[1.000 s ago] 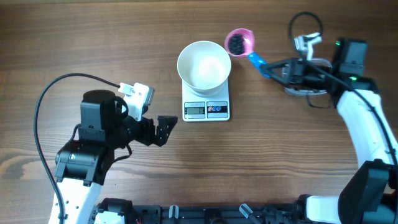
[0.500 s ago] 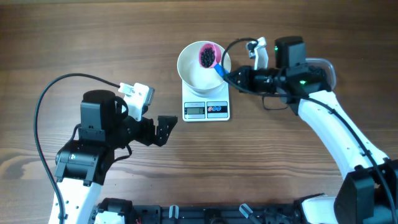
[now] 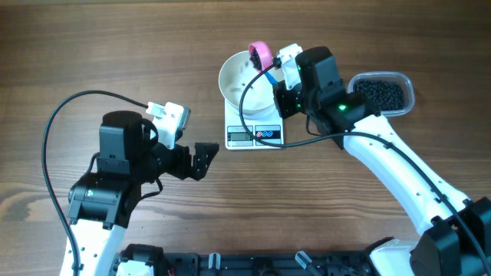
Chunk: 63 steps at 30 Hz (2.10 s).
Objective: Scoop item into bowl and weigh 150g on scale
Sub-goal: 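Tip the scoop to pour beans into the bowl, return right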
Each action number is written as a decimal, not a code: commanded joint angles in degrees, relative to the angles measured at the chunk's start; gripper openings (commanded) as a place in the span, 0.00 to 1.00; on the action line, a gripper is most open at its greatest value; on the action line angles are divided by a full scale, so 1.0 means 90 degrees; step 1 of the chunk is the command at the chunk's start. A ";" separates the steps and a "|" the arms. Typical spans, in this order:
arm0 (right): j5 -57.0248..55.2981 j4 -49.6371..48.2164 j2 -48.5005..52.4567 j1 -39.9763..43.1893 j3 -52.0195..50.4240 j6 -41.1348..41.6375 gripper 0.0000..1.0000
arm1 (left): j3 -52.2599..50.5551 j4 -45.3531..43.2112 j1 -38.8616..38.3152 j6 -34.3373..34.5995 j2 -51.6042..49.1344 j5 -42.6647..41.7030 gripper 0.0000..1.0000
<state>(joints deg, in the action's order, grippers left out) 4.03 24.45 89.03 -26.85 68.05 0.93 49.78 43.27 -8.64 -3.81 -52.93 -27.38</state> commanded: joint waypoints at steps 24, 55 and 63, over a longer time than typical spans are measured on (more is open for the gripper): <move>-0.2266 0.0012 -0.0342 -0.1052 0.0165 -0.0614 0.04 | 0.0005 -0.0017 -0.0027 -0.0029 -0.0015 -0.0117 1.00; -0.0034 0.1256 -0.2013 0.3167 0.0143 0.0248 0.04 | 0.0005 -0.0287 -0.0029 -0.0053 -0.0012 -0.0121 1.00; -0.0056 0.1197 -0.2013 0.3167 0.0136 0.0238 0.04 | 0.0347 -0.0024 -0.0782 -0.0049 -0.0211 0.1309 1.00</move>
<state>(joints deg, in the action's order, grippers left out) 2.83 35.90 71.66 1.52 68.20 2.37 49.91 41.65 -10.74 -3.81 -53.25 -24.86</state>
